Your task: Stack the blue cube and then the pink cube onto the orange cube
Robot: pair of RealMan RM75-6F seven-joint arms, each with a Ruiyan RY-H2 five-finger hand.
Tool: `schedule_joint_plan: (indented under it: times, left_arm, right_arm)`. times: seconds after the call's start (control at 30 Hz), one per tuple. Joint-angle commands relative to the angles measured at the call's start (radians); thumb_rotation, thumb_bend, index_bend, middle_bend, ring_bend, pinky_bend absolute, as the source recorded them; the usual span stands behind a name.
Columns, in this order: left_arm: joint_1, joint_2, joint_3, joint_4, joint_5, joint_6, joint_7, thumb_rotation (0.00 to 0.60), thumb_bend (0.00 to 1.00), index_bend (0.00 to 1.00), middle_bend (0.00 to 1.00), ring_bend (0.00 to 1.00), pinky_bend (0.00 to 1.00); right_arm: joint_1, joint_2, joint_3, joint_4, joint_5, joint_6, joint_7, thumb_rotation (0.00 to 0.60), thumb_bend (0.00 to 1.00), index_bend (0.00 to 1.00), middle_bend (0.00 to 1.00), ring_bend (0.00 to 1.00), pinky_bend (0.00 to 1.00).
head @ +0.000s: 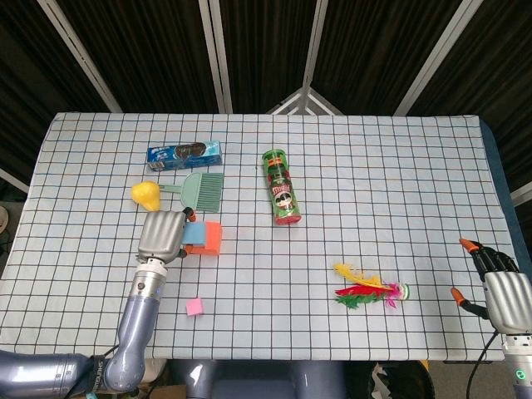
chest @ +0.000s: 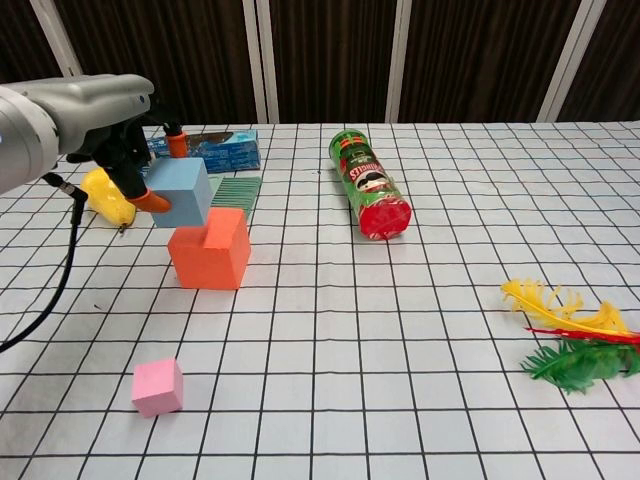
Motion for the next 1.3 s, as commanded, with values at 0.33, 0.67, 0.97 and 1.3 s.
schedule_joint_plan:
  times: [0.33,0.67,0.97,1.3]
  left_arm:
    - [-0.084,-0.017,-0.003,0.096,-0.092,-0.051,-0.007,0.6,0.34,0.47,0.9,0.66,0.85]
    - [-0.123,-0.021,0.019,0.094,-0.113,-0.026,0.006,0.6,0.35,0.48,0.9,0.65,0.84]
    - [-0.147,-0.021,0.034,0.102,-0.146,-0.004,0.011,0.6,0.35,0.48,0.9,0.65,0.84]
    - [-0.175,-0.036,0.044,0.126,-0.161,-0.003,-0.004,0.6,0.35,0.48,0.9,0.65,0.84]
  right_arm:
    - [0.005,-0.004,0.005,-0.002,0.016,-0.013,-0.017,0.6,0.3,0.15,0.2,0.22,0.24]
    - [0.005,-0.004,0.004,-0.007,0.014,-0.013,-0.022,0.6,0.3,0.15,0.2,0.22,0.24]
    - [0.005,-0.003,0.004,-0.009,0.013,-0.01,-0.023,0.6,0.3,0.15,0.2,0.22,0.24]
    - [0.007,-0.005,0.004,-0.008,0.013,-0.014,-0.027,0.6,0.3,0.15,0.2,0.22,0.24]
